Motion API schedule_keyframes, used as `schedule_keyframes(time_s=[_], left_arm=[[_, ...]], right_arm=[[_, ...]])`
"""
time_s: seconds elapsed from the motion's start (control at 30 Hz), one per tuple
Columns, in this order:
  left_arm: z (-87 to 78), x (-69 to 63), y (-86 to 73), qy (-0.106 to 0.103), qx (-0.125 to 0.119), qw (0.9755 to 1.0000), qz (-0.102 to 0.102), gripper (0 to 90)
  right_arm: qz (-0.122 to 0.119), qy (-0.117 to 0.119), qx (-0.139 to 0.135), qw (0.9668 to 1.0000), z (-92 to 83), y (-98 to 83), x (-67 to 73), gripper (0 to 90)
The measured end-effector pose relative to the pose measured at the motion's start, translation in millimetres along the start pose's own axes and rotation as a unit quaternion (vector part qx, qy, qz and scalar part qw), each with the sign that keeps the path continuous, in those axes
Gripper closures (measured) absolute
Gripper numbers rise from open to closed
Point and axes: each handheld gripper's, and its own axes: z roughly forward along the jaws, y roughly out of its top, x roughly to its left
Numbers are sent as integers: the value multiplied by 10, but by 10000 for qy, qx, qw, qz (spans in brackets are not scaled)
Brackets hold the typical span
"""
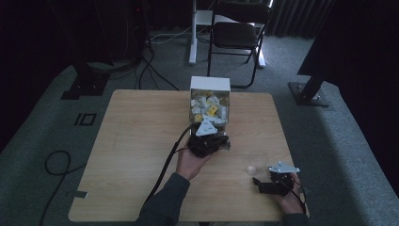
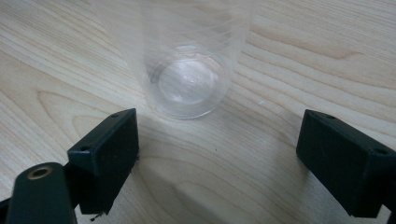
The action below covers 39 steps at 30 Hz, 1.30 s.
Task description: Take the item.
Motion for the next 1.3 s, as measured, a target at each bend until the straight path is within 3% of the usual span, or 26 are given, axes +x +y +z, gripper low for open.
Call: schedule_keyframes(time_s=[1.3], left_arm=[[249,-196,103,-256,-72,9996,29,900]], right_arm=[[0,3,4,10000,-1,0,0,127]])
